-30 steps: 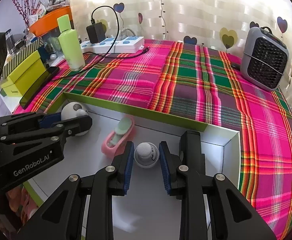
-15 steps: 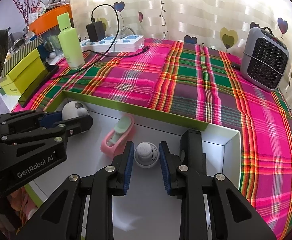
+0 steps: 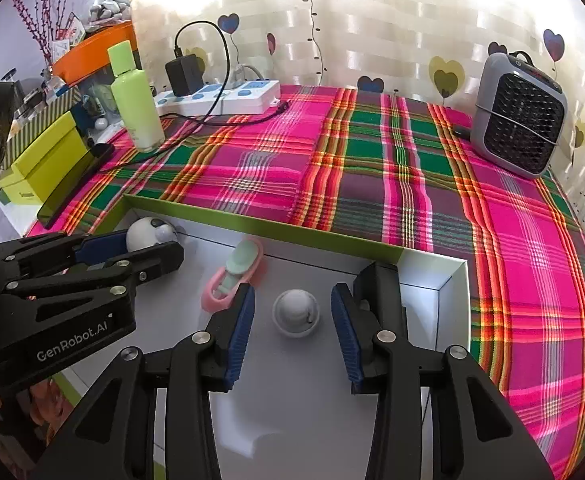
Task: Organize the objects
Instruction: 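Open the right tool to release the knob while the left tool releases the panda ball, then withdraw both tools from the box toward the items on the tablecloth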
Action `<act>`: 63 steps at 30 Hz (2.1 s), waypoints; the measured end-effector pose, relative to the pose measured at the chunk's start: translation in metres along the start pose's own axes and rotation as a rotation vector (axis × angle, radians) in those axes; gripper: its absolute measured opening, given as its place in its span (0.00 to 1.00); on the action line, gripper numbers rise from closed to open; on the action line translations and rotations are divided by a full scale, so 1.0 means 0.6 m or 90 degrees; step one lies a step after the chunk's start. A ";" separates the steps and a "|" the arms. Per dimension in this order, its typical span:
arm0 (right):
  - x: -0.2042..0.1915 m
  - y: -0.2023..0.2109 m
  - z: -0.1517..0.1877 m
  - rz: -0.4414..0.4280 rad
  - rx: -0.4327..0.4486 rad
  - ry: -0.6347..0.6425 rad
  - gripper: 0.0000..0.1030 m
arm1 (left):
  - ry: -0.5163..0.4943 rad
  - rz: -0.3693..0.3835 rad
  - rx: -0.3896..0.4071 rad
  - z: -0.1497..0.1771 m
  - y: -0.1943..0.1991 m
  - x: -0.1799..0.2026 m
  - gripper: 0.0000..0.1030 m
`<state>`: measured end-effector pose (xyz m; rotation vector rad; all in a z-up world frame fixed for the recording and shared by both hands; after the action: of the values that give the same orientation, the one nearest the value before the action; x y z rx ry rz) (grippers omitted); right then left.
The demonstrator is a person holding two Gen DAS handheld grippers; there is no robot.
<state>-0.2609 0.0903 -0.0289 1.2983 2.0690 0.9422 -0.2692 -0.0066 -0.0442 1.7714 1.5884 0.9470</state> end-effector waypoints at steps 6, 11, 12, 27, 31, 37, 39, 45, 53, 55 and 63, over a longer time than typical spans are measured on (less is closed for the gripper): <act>-0.002 0.008 0.002 -0.002 0.008 -0.004 0.41 | 0.001 0.001 0.004 0.003 0.011 0.000 0.41; -0.003 0.019 0.003 -0.003 0.019 -0.004 0.41 | 0.000 0.002 0.013 0.006 0.025 0.002 0.44; -0.004 0.020 0.004 -0.005 0.020 -0.005 0.41 | 0.000 0.001 0.015 0.006 0.028 0.002 0.44; -0.013 0.064 0.026 -0.011 0.048 -0.013 0.50 | 0.008 0.003 0.036 0.030 0.074 0.000 0.44; -0.013 0.077 0.034 -0.010 0.052 -0.019 0.50 | 0.008 0.001 0.045 0.039 0.091 0.001 0.45; -0.016 0.097 0.046 -0.009 0.061 -0.029 0.50 | 0.002 0.001 0.055 0.055 0.114 0.003 0.45; -0.019 0.104 0.052 -0.008 0.064 -0.030 0.50 | 0.004 0.006 0.057 0.061 0.121 0.004 0.45; -0.025 0.127 0.072 -0.002 0.073 -0.026 0.50 | -0.003 0.002 0.071 0.083 0.144 0.005 0.45; -0.028 0.144 0.099 -0.004 0.074 -0.034 0.50 | 0.001 0.004 0.078 0.117 0.166 -0.003 0.45; -0.026 0.149 0.104 -0.003 0.076 -0.040 0.50 | 0.007 0.009 0.079 0.126 0.172 -0.007 0.45; -0.022 0.159 0.133 0.003 0.075 -0.044 0.50 | 0.026 0.005 0.091 0.152 0.187 -0.026 0.45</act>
<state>-0.1448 0.1291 -0.0037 1.3758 2.0957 0.7762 -0.1302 -0.0328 -0.0095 1.8665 1.7131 0.8989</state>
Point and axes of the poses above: each gripper's, at about its wrist camera, not at the fingertips, and y roughly against the way its jaws point, x to its right, z to its underside, the point moved 8 cm from there along -y, roughly the way its jaws point, and after that the axes turned 1 degree about z, right-handed, at the moved point
